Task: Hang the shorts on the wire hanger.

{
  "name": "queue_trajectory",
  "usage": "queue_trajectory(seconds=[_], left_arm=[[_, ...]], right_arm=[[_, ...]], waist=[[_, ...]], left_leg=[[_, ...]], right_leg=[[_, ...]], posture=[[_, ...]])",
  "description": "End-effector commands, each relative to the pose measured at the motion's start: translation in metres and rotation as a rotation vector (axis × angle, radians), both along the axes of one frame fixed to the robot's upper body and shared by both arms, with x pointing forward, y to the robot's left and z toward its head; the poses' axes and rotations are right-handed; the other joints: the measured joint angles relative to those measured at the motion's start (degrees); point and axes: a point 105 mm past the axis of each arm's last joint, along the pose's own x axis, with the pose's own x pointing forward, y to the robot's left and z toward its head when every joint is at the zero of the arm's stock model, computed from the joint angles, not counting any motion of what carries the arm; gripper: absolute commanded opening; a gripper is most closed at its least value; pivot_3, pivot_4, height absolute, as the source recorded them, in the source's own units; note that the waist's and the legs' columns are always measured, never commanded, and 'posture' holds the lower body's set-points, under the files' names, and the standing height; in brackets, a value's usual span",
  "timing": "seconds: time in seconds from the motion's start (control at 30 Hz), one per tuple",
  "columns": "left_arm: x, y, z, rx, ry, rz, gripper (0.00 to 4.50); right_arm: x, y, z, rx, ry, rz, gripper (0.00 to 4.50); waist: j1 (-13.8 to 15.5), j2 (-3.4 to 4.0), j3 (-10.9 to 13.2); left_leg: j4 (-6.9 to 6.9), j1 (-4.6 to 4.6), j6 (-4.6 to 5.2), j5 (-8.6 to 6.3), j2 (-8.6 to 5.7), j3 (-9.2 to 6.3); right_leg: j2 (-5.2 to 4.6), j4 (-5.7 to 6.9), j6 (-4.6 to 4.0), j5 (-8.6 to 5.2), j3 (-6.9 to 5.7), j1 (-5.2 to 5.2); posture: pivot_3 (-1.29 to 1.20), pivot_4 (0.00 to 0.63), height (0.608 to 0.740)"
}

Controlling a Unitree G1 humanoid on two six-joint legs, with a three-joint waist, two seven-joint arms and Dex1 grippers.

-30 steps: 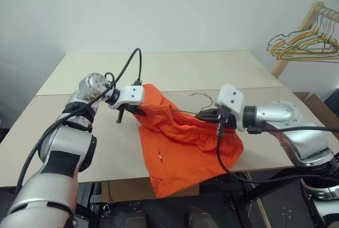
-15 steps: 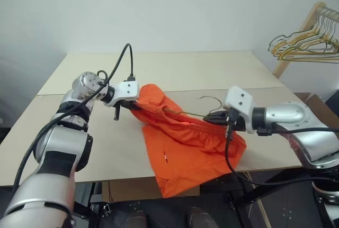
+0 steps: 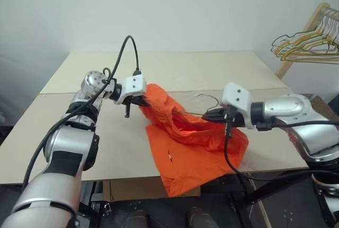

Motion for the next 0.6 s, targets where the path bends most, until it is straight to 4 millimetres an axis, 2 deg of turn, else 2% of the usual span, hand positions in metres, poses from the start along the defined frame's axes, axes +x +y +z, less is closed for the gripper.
queue_trajectory(seconds=[0.03,0.3,0.47,0.5,0.6], left_arm=[[0.001,-0.002,0.027,-0.037,-0.048,-0.031,0.03],[-0.009,0.007,0.010,0.062,-0.013,-0.091,0.03],[-0.006,0.013,0.002,0.118,-0.019,-0.054,0.03],[-0.007,0.016,0.000,0.144,-0.022,-0.056,0.46],[-0.007,0.024,-0.003,0.176,-0.019,-0.040,1.23]], right_arm=[[0.004,0.001,0.012,0.005,-0.045,-0.017,0.00],[0.022,-0.001,0.015,0.025,-0.042,-0.149,0.00],[0.016,0.005,0.024,0.079,-0.022,-0.120,0.00],[0.015,0.005,0.026,0.092,-0.019,-0.116,0.00],[0.014,0.004,0.031,0.111,-0.015,-0.113,0.00]], waist=[[-0.15,0.00,0.00],[-0.24,0.00,0.00],[-0.03,0.00,0.00],[-0.02,0.00,0.00],[-0.06,0.00,0.00]], left_leg=[[0.00,0.00,0.00,0.00,0.00,0.01],[0.01,0.05,-0.01,0.01,0.02,0.01],[0.00,0.00,0.00,0.00,0.01,0.00],[0.00,0.00,0.00,0.00,0.01,0.00],[0.00,-0.01,0.00,0.00,0.01,0.00]], right_leg=[[0.00,0.00,0.00,0.00,0.00,0.00],[0.02,0.04,-0.01,0.00,0.01,0.00],[0.01,0.02,-0.16,0.09,0.00,-0.01],[0.01,0.01,-0.16,0.09,0.00,0.00],[0.01,0.01,-0.16,0.10,0.01,0.00]], posture=[[-0.03,0.000,0.740],[-0.03,0.000,0.740],[-0.03,0.000,0.740],[-0.03,0.000,0.740],[-0.04,0.000,0.740]])
